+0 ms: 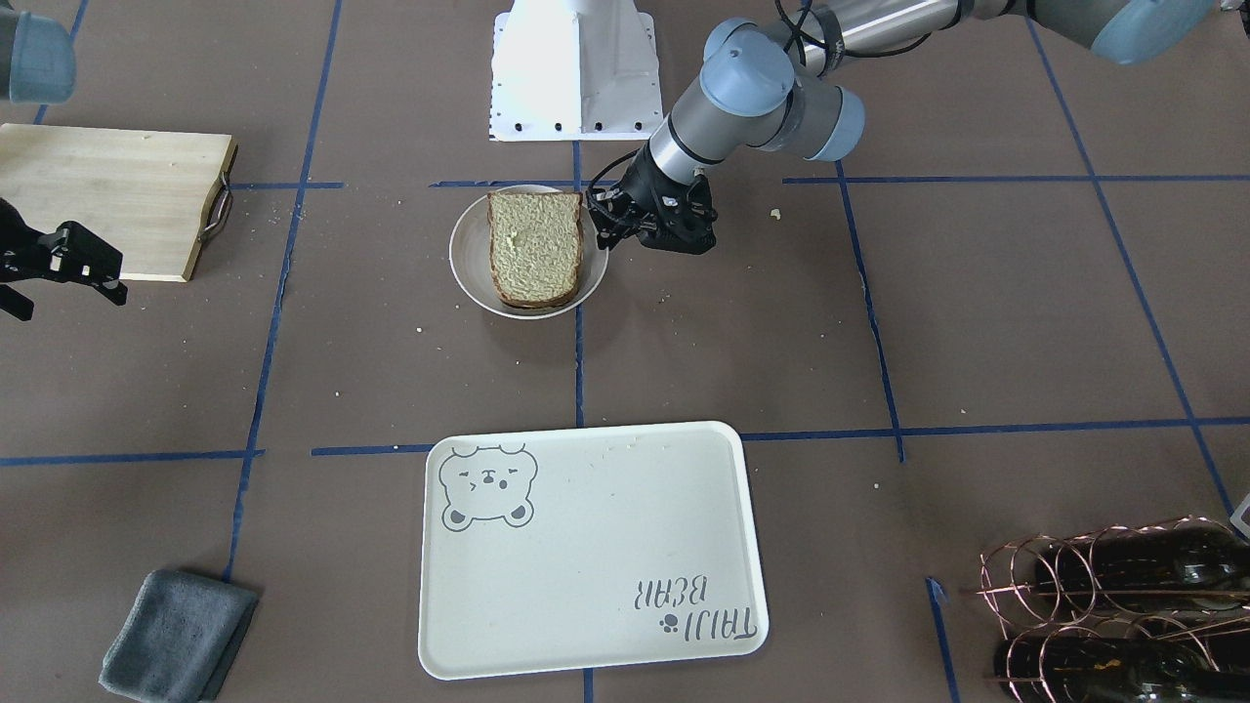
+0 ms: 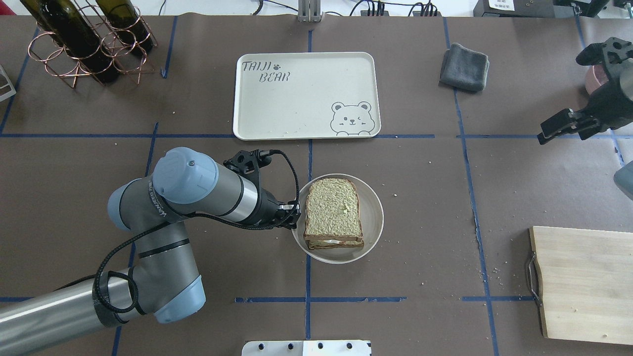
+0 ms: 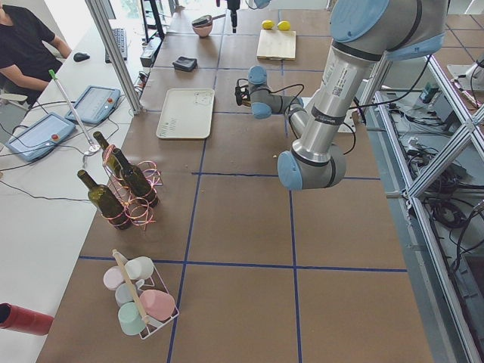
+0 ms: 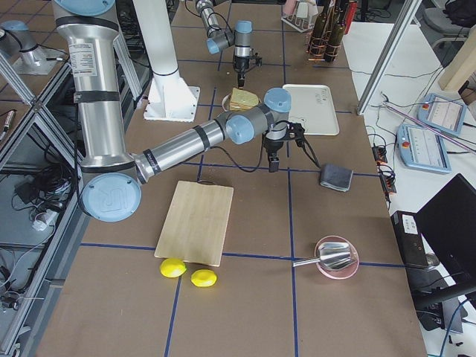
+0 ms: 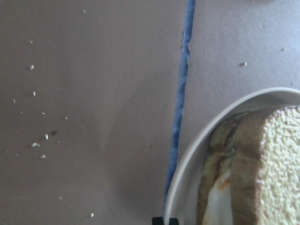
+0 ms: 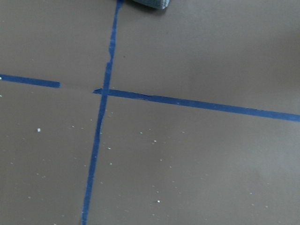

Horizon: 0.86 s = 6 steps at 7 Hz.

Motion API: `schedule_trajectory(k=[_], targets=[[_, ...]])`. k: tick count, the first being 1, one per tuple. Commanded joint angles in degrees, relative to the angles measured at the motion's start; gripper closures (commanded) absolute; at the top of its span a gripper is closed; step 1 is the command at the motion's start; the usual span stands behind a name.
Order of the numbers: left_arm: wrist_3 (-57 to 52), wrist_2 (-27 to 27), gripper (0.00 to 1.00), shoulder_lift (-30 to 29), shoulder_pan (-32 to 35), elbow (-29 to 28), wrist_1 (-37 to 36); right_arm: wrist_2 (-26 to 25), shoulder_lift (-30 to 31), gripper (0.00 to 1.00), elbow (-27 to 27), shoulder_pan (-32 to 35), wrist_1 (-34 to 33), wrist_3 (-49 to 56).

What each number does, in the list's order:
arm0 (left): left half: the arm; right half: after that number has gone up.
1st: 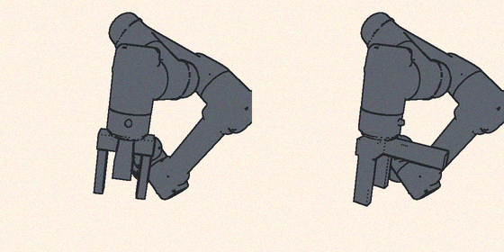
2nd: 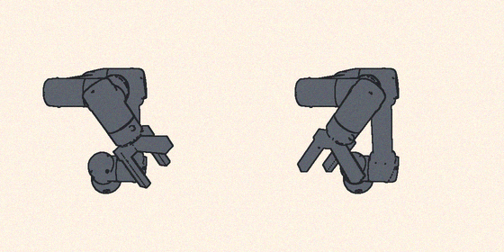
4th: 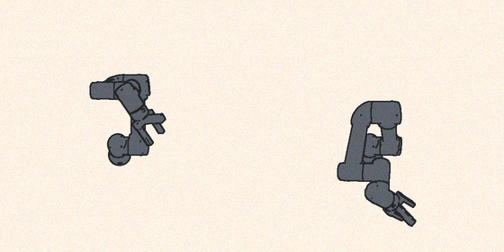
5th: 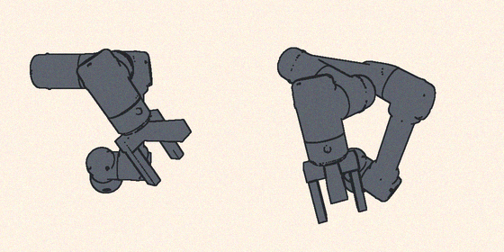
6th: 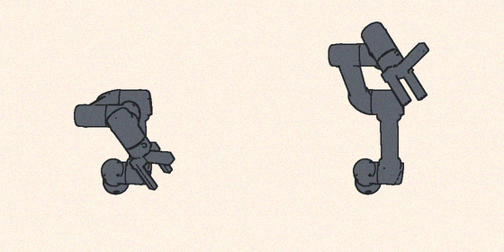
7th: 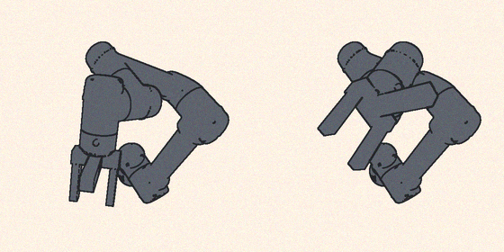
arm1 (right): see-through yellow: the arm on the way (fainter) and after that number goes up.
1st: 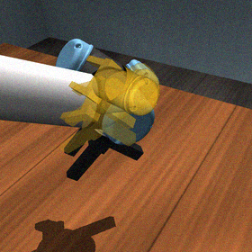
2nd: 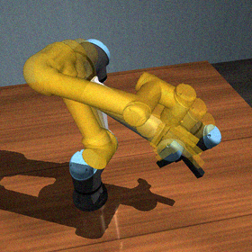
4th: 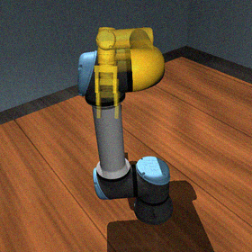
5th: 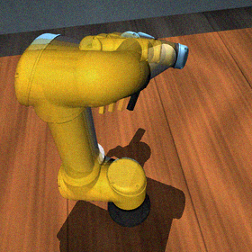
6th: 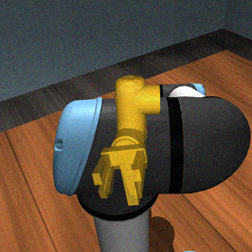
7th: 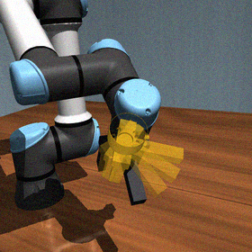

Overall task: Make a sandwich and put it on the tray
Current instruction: 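Carry the plate with the left gripper and set it on the bear tray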

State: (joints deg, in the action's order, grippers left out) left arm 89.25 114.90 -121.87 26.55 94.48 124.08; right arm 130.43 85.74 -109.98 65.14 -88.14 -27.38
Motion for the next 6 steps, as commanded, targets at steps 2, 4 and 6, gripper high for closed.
schedule_trajectory(k=[2, 4, 6], targets=[[5.7, 1.6, 1.0, -1.6, 7.6, -2.1, -0.2, 0.0, 7.7, 0.0, 0.7, 6.4, 0.0, 13.7], [12.7, 1.6, 1.0, -9.3, 11.8, -12.6, -0.3, 0.2, 11.9, 0.0, 3.6, 13.0, 0.3, 22.3], [18.7, 0.2, 1.0, -12.0, 13.1, -19.9, 0.7, 2.5, 12.4, 0.0, 7.2, 15.2, 0.9, 21.9]])
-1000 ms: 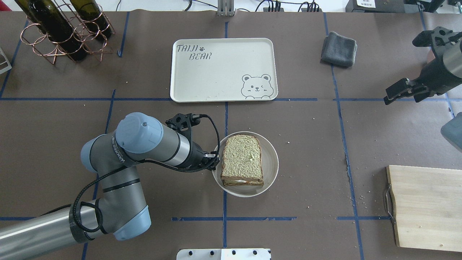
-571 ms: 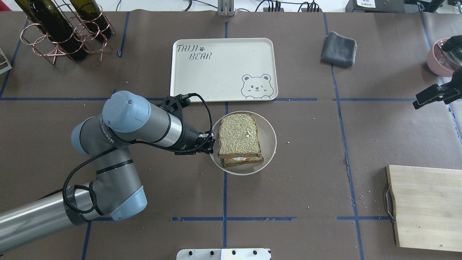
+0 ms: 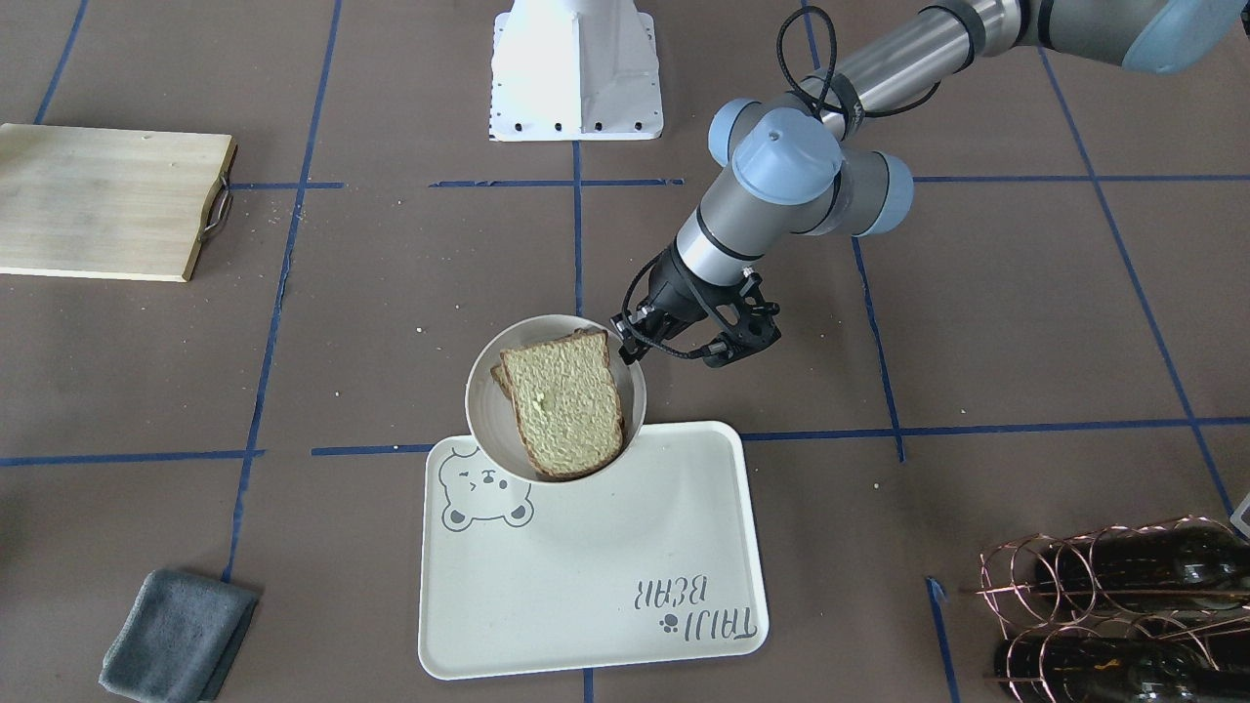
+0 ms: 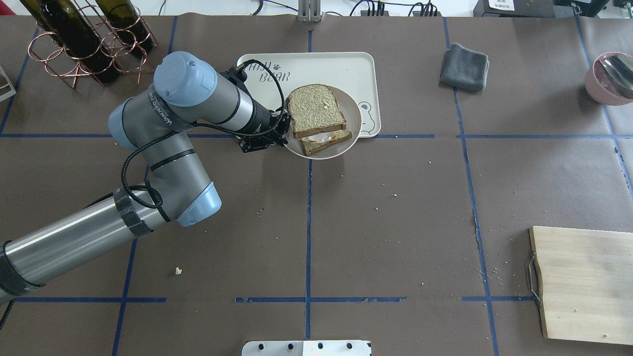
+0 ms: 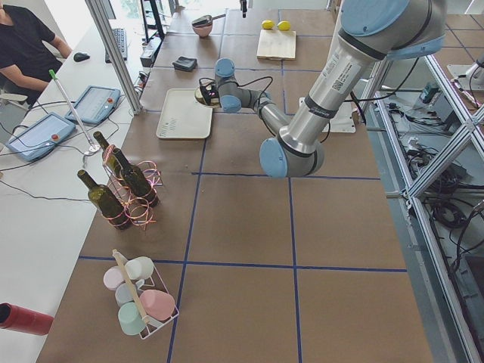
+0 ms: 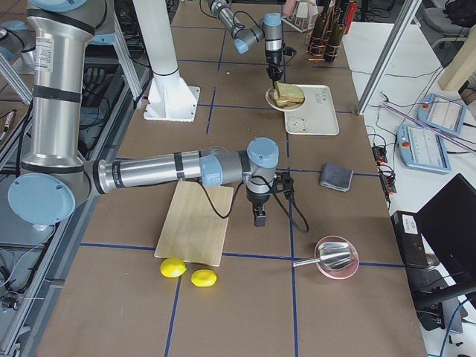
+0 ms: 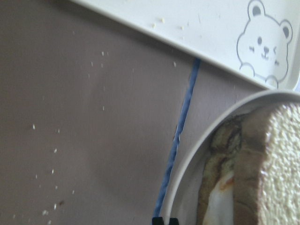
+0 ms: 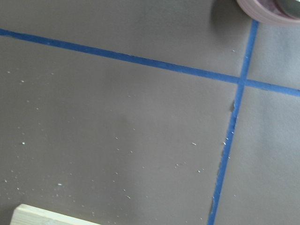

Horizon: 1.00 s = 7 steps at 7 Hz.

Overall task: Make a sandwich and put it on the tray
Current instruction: 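Carry the plate with the left gripper and set it on the bear tray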

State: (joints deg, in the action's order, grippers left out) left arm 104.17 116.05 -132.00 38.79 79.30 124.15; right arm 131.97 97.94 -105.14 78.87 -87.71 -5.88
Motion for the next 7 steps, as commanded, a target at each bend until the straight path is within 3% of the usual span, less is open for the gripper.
schedule_trajectory(k=[1, 5, 7], targets=[[6.2, -3.6, 1.0, -2.2, 0.9, -7.0, 2.2, 0.9, -0.4, 0.0, 2.6, 1.5, 0.4, 0.4], [10.5, -7.0, 1.0, -8.3, 0.9, -17.5, 6.7, 0.9, -0.3, 0.0, 2.9, 1.5, 0.4, 0.3], [10.8, -8.2, 1.0, -8.6, 1.0, -19.0, 7.9, 0.9, -0.1, 0.0, 2.9, 1.5, 0.4, 0.3]])
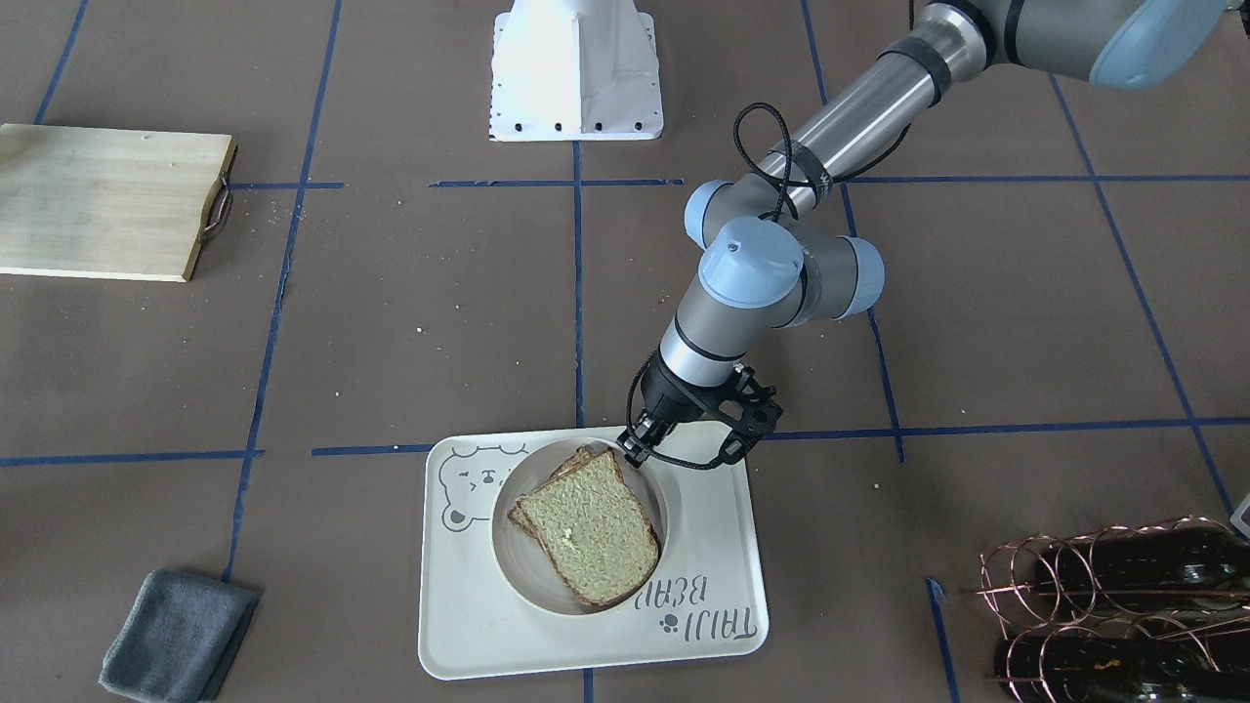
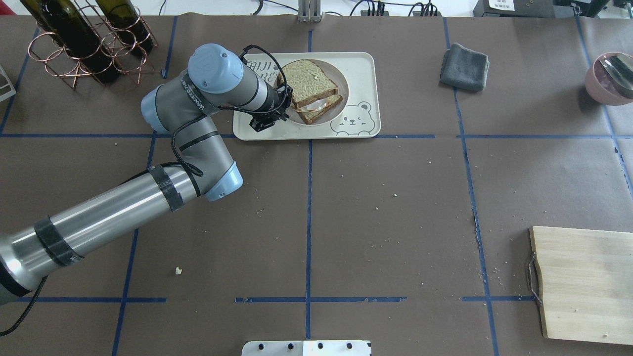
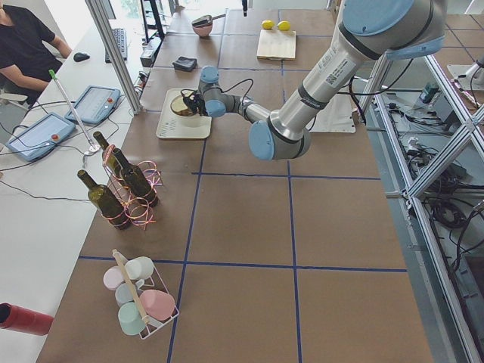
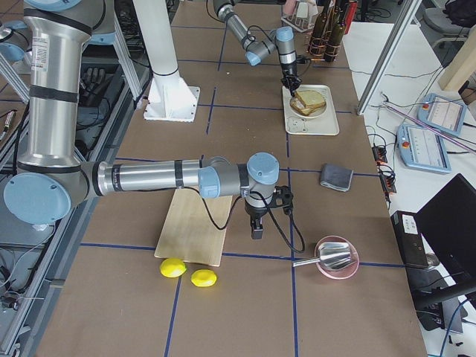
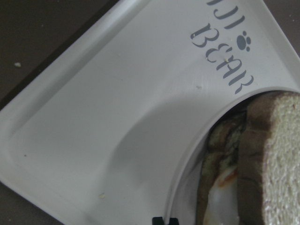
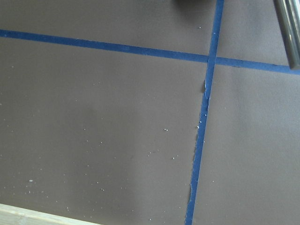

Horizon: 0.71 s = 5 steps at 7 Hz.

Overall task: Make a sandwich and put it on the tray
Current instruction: 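Carry the plate with the left gripper and set it on the bear tray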

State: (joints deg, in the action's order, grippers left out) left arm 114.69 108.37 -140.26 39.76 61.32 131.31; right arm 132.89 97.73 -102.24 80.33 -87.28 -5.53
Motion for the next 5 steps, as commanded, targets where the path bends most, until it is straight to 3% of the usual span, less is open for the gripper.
schedule_trajectory(k=[1, 2, 3, 5], targets=[[0.1, -0.5, 0.79, -0.3, 0.1, -1.2, 0.9, 0.1, 0.2, 0.0, 0.0, 0.0, 0.0, 0.0], [-0.5, -0.9, 0.01, -0.1, 0.1, -1.1, 2.2, 0.1, 0.3, 0.0, 0.0, 0.0, 0.0, 0.0], [-3.0, -0.9, 0.0, 0.9, 0.1, 0.5, 2.4, 0.1, 0.3, 0.0, 0.0, 0.0, 0.0, -0.1], [-11.7, -0.7, 0.0, 9.8, 0.2, 12.9, 1.7, 0.0, 0.3, 0.0, 0.0, 0.1, 0.0, -0.1]])
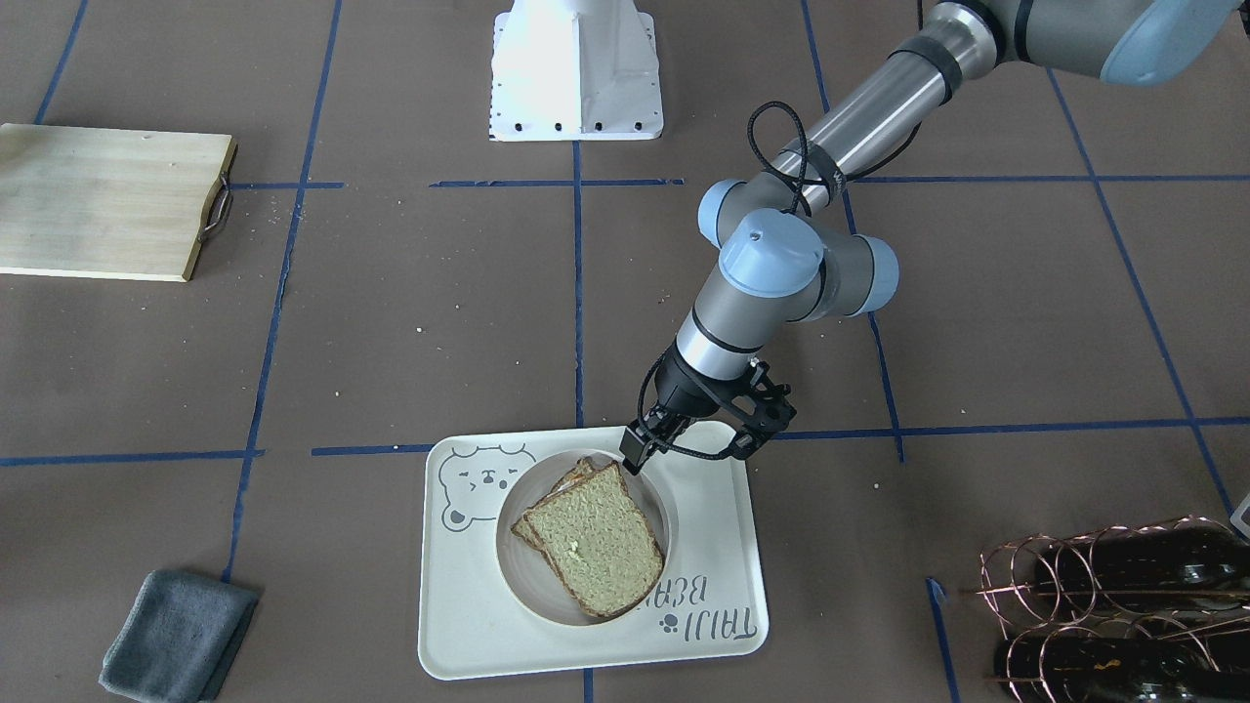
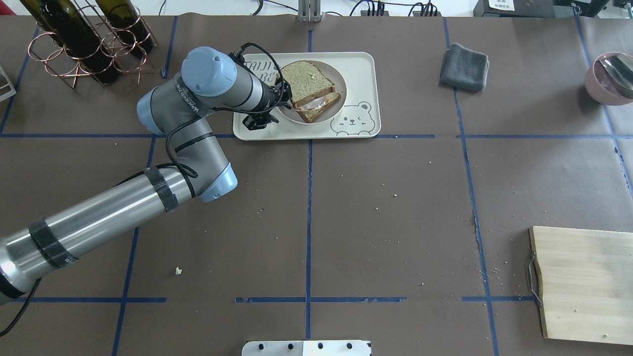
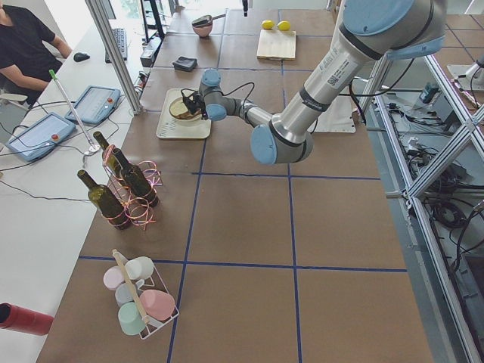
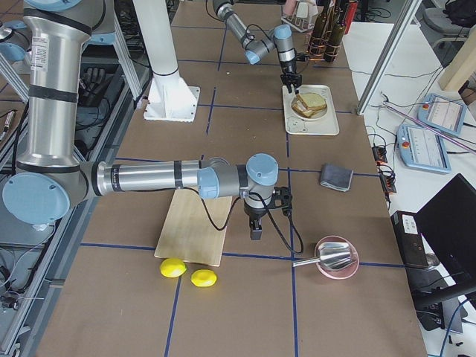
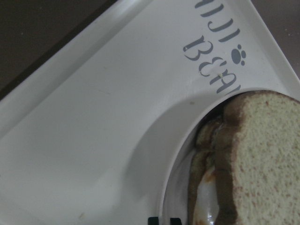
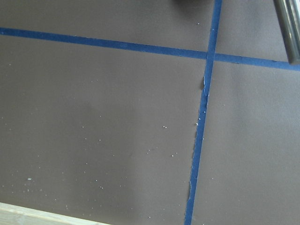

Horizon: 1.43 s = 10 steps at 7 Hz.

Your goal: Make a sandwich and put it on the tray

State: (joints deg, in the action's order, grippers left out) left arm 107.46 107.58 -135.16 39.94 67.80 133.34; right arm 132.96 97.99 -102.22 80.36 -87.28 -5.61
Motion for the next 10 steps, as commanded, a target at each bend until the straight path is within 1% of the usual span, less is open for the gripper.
schedule_trajectory(k=[1, 2, 3, 4, 5, 6, 7, 8, 9, 10], targets=[[-6.7, 0.3, 0.0, 7.1, 0.5, 10.0, -0.4, -0.1, 0.1, 0.0, 0.1, 0.1, 0.0, 0.0], [-11.5, 0.2, 0.0, 11.5, 0.7, 15.5, -0.8, -0.1, 0.1, 0.0, 0.1, 0.2, 0.0, 0.1], [-18.0, 0.2, 0.0, 16.1, 2.1, 22.3, -4.9, 0.0, 0.1, 0.0, 0.1, 0.7, 0.0, 0.1], [-28.0, 0.0, 0.0, 18.9, 2.8, 27.9, -11.3, 0.1, 0.1, 0.0, 0.1, 1.2, 0.0, 0.2], [-34.0, -0.1, 0.0, 21.4, 3.4, 31.7, -16.4, 0.0, 0.0, 0.0, 0.2, 1.2, 0.0, 0.3], [-35.9, 0.1, 0.0, 24.3, 5.4, 35.3, -21.1, 0.1, -0.1, 0.0, 0.2, 1.2, 0.0, 0.3], [-42.3, 0.3, 0.0, 28.0, 7.1, 39.0, -23.9, 0.2, -0.6, 0.0, 0.0, 2.5, 0.0, 0.2], [-50.1, 0.3, 0.0, 30.9, 10.5, 40.9, -25.0, 2.5, -0.8, 0.0, -0.1, 4.9, 0.0, 0.2], [-57.6, 1.0, 0.0, 34.7, 13.8, 41.3, -25.3, 4.3, -0.5, 0.0, -0.1, 5.8, 0.0, 0.2], [-68.3, 6.4, 0.0, 37.4, 18.7, 41.0, -25.3, 4.3, -0.4, 0.0, -0.2, 5.8, 0.0, 0.2]])
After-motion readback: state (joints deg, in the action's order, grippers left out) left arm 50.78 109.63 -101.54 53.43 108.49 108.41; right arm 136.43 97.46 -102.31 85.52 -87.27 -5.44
